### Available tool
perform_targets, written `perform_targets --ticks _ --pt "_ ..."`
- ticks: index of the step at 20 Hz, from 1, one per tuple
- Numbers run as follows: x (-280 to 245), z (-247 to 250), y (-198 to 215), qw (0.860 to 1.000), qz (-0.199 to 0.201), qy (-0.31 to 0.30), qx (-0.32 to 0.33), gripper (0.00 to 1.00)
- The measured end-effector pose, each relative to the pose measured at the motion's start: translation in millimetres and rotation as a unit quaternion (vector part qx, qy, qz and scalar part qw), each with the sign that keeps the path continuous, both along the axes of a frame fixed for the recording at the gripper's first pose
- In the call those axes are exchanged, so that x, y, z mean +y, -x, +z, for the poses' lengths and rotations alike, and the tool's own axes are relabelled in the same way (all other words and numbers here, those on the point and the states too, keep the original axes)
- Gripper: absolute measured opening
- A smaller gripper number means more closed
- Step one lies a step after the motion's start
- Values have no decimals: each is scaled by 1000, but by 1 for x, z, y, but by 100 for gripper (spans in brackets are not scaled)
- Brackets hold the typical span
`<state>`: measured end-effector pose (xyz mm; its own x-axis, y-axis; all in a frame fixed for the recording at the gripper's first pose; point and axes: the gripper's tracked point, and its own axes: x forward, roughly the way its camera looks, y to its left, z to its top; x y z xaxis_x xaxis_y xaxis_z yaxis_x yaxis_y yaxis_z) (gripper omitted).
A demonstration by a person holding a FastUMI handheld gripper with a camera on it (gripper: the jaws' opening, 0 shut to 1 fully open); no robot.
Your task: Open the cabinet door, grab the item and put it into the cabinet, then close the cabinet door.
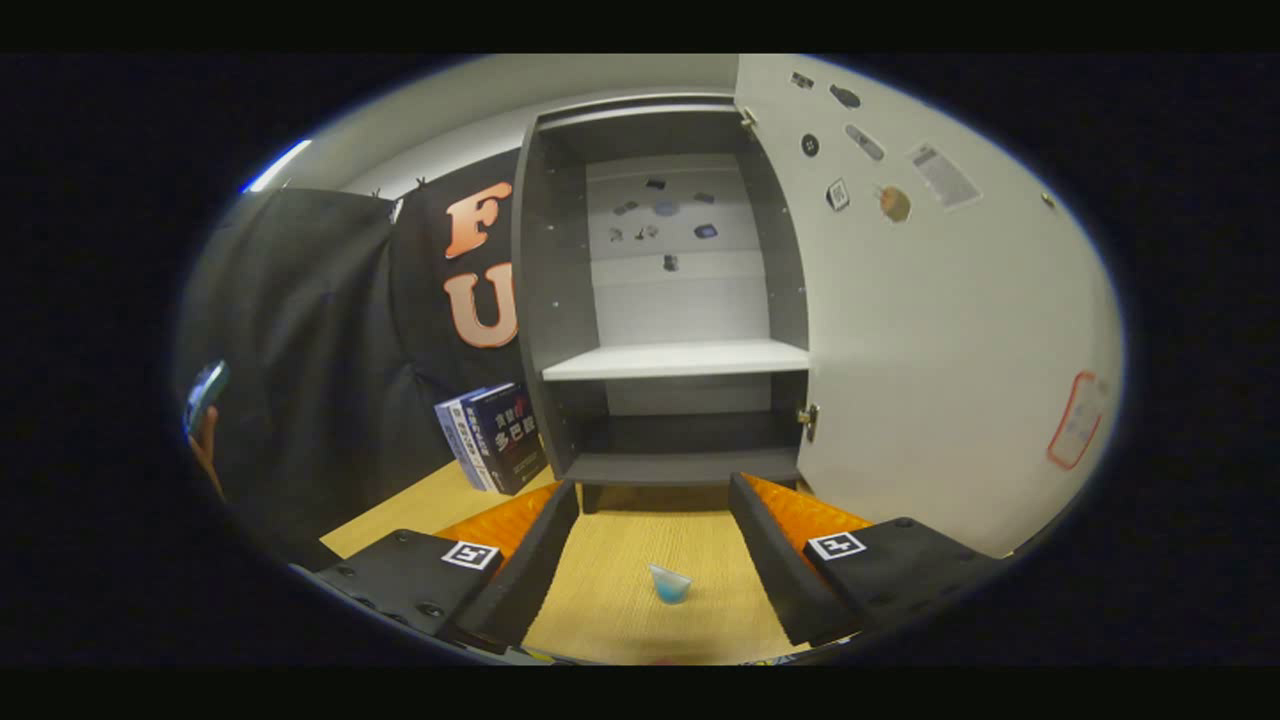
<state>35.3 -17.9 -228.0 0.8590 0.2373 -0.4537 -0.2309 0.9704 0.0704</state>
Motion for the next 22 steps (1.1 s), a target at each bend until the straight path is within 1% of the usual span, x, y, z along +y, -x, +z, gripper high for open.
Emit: perform_targets --ticks 2,5,8,12,14,15,17,20,22 --pt "-5 -44 2 999 -14 18 35 97" --pt "-24 -108 7 993 -62 42 88 97" --pt "-24 -150 22 987 -71 28 142 97" --pt "-25 -190 20 981 -85 37 173 97" --pt "-25 -201 19 978 -88 42 183 93" --pt "-28 -205 17 978 -93 46 183 89" --pt "-32 -210 13 976 -102 47 186 89" --pt "-35 -217 10 973 -114 42 194 84" --pt "-36 -216 10 973 -116 40 196 69"
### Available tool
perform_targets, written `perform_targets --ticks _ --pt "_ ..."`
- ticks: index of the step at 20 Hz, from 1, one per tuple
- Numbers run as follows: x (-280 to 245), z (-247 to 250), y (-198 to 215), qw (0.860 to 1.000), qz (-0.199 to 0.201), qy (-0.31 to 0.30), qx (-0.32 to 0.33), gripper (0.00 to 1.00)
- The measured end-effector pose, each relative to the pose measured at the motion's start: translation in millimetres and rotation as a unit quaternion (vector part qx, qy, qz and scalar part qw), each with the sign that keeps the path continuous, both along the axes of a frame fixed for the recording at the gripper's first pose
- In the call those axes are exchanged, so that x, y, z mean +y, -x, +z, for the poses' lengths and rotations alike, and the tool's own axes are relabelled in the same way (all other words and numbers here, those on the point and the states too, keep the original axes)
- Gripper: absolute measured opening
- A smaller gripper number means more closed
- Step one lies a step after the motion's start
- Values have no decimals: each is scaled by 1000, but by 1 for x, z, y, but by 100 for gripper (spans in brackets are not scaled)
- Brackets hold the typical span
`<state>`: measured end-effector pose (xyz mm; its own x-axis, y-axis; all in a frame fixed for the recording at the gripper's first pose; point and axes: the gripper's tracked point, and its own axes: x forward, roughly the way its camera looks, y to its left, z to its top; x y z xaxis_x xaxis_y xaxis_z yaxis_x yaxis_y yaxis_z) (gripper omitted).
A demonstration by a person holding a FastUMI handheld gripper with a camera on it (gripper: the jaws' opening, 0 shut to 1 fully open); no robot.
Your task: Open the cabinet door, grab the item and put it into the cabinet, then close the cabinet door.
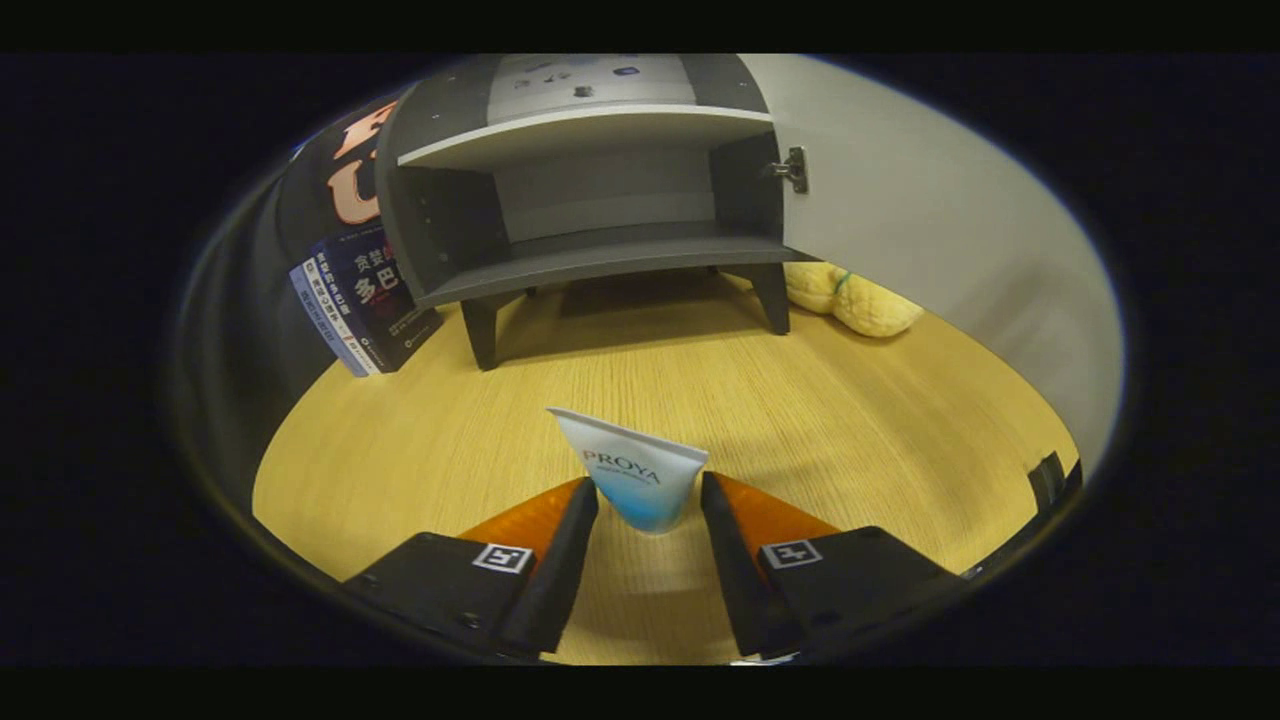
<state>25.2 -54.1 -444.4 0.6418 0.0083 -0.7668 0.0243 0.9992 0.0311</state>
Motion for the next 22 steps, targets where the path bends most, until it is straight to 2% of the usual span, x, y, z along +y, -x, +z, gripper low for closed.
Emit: perform_targets --ticks 1,3,7,10,16,22 --pt "0 -2 0 1000 2 -1 0 58" --pt "3 0 3 1000 13 -7 5 51" --pt "3 15 3 1000 14 -21 -11 51" --pt "3 50 -3 999 21 -28 -40 50" --pt "15 162 -37 988 52 -44 -141 50" --pt "45 312 -86 956 103 -54 -269 50"
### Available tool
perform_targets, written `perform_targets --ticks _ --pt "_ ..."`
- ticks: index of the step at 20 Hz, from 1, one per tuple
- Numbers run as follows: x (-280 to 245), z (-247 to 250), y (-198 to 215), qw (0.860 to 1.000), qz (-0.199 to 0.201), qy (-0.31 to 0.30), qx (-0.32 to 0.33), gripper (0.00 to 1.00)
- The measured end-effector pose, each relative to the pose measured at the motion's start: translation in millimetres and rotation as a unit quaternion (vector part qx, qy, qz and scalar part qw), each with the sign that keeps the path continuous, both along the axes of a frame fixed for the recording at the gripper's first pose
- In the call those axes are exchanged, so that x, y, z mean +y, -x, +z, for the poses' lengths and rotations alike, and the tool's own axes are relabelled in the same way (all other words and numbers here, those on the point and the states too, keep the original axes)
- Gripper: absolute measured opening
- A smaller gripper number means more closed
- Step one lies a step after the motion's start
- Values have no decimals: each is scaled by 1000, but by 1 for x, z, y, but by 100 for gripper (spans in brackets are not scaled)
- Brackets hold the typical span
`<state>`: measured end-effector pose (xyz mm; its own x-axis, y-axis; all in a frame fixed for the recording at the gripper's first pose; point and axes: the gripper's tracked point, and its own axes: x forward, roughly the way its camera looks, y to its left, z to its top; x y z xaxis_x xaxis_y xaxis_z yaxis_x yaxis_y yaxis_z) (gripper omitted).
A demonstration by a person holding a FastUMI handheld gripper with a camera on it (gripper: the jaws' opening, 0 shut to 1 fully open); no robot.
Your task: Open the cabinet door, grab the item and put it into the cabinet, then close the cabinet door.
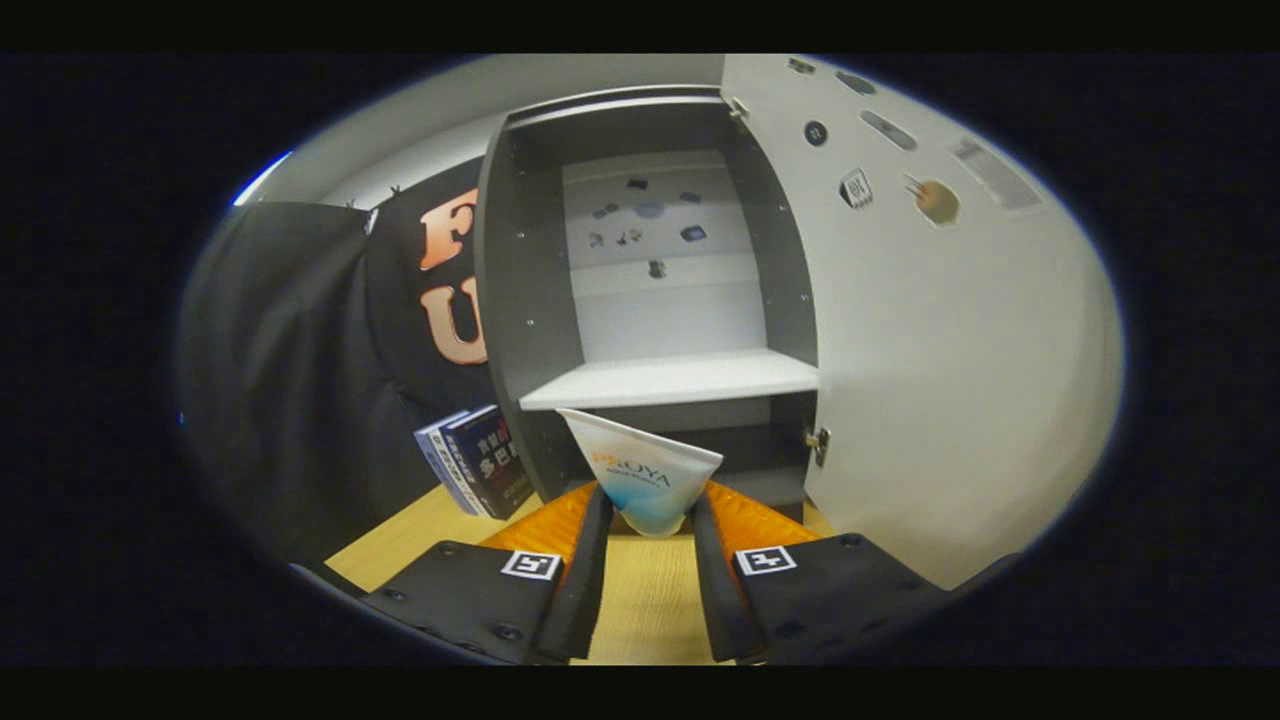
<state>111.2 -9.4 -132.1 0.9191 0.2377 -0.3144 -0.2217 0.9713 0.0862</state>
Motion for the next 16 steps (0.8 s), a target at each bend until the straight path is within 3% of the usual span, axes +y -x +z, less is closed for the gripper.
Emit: perform_targets --ticks 5,9,16 --pt "13 78 -55 999 14 -6 -46 50" --pt "27 76 -107 999 16 9 -41 50" --pt "34 27 -203 999 -11 36 35 50"
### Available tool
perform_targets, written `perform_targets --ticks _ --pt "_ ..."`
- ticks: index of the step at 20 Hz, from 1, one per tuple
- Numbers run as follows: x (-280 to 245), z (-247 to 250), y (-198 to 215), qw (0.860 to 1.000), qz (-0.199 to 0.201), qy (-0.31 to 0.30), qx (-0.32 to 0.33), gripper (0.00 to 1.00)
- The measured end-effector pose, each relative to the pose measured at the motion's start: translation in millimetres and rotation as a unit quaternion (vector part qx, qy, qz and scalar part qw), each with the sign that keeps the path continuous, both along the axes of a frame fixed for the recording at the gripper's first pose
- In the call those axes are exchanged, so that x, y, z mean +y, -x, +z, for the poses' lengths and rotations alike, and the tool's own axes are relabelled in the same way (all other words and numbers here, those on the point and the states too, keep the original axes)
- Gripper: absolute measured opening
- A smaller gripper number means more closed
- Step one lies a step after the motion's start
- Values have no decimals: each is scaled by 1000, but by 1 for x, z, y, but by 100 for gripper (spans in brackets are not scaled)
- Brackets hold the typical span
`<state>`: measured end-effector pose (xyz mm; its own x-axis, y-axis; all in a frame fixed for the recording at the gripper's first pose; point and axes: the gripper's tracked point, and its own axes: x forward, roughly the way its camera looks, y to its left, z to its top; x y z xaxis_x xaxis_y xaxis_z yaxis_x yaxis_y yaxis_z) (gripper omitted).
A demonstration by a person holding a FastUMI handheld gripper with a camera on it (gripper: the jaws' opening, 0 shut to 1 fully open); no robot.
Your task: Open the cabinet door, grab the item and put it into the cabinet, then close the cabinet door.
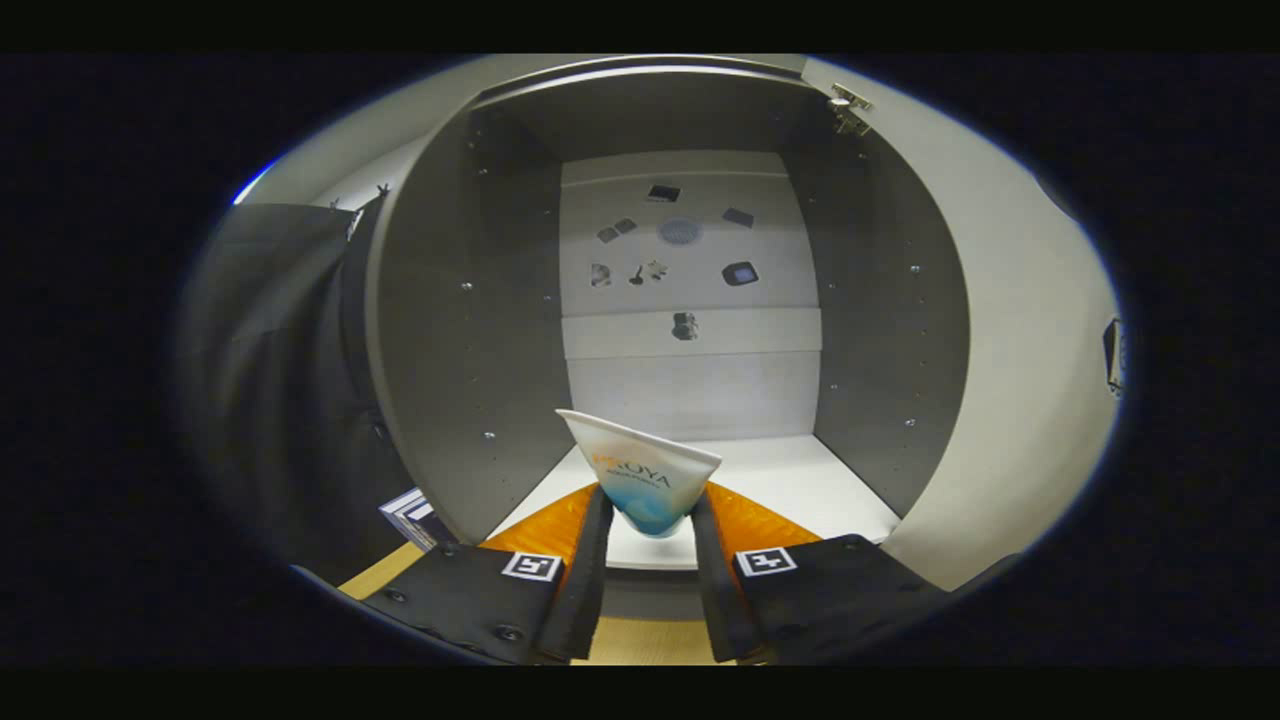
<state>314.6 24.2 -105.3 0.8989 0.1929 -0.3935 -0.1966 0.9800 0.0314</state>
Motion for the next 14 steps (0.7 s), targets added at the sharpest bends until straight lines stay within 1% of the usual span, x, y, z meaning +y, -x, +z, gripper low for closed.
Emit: perform_targets --ticks 3,7,14 --pt "-6 -29 -25 999 -16 17 37 50" --pt "-7 -56 -33 996 -20 28 87 50" --pt "-2 -58 -54 995 -17 50 81 50"
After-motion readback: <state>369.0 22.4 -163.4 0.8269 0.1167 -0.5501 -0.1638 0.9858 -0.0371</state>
